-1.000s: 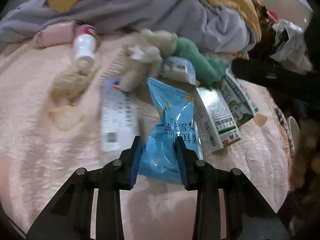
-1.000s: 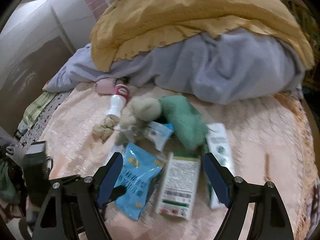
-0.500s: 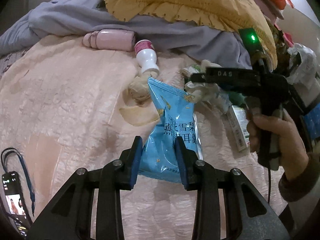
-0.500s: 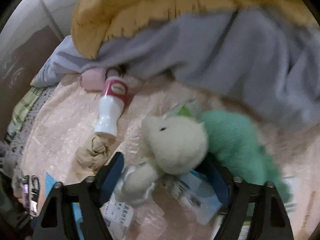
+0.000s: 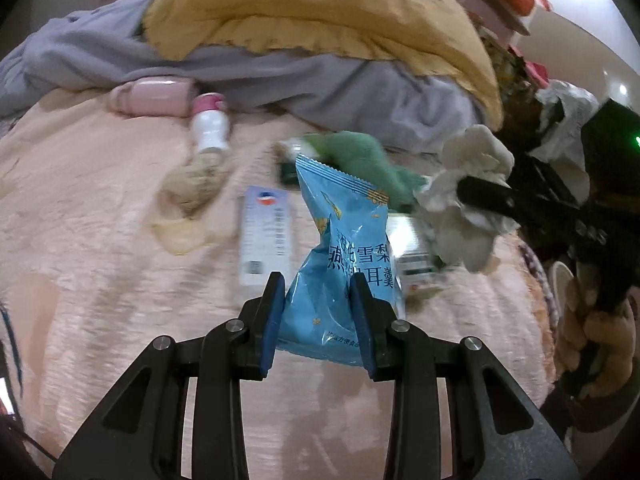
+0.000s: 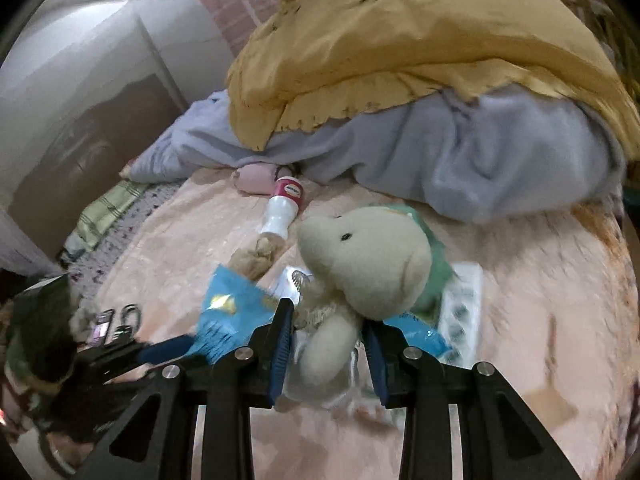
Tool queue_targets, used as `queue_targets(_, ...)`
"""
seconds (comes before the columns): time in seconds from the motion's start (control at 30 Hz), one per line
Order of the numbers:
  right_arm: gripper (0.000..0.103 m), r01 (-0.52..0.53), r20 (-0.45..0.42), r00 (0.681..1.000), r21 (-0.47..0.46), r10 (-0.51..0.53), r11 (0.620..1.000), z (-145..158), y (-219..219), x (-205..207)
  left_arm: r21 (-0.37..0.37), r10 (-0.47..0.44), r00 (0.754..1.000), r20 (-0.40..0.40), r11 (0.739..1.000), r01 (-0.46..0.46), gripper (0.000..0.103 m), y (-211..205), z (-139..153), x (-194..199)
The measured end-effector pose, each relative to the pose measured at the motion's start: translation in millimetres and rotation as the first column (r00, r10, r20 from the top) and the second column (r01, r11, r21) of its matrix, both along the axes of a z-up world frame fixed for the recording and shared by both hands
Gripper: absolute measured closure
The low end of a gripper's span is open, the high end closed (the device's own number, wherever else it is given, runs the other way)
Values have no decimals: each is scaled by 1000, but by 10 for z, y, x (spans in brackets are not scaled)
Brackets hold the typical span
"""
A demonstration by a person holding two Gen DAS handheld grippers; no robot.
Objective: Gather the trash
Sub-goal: 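Grasp the blue snack bag with the left tool while the right tool grasps the plush toy, then lift the blue snack bag with the left tool while the right tool releases the plush toy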
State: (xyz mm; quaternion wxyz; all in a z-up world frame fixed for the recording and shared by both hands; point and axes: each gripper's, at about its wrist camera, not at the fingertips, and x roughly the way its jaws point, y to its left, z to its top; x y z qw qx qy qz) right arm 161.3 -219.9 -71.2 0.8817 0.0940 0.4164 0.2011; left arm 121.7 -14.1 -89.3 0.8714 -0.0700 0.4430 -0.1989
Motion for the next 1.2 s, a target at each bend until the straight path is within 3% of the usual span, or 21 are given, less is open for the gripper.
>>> queue_targets(0.1, 70, 12, 7, 1000, 10, -12, 1000, 74, -201, -182, -1, -28, 1000, 11, 1000, 28, 72, -182, 90, -61)
queue_targets(0.23, 70, 30, -33, 999, 96, -27, 995, 116, -525, -408, 10, -56, 998, 29, 998, 56, 72, -368, 185, -141)
queue_targets(0.4, 70, 19, -96, 995, 26, -16, 999, 1, -713, -707, 18, -81, 996, 28, 997, 81, 72, -531, 224, -212)
queue_targets(0.47, 61, 6, -154, 988, -11, -7, 1000, -141, -784, -814, 19, -89, 996, 23, 996, 89, 72, -575, 222, -242)
queue_targets(0.53, 38, 14, -203, 979, -70, -28, 997, -318, -834, -892, 18, -97, 995, 20, 995, 97, 72, -626, 220, -257)
queue_targets(0.63, 29, 29, -234, 971, -99, -52, 995, -490, -912, -981, 19, -107, 994, 16, 994, 107, 72, -699, 214, -278)
queue_targets(0.9, 25, 53, -144, 988, -26, -56, 998, -270, -1020, -1036, 37, -108, 994, 26, 994, 107, 72, -705, 226, -285)
queue_targets(1.2, 25, -77, -42, 996, -131, 72, 988, -195, -439, -1076, 52, -51, 998, 37, 997, 49, 72, -393, 237, -278)
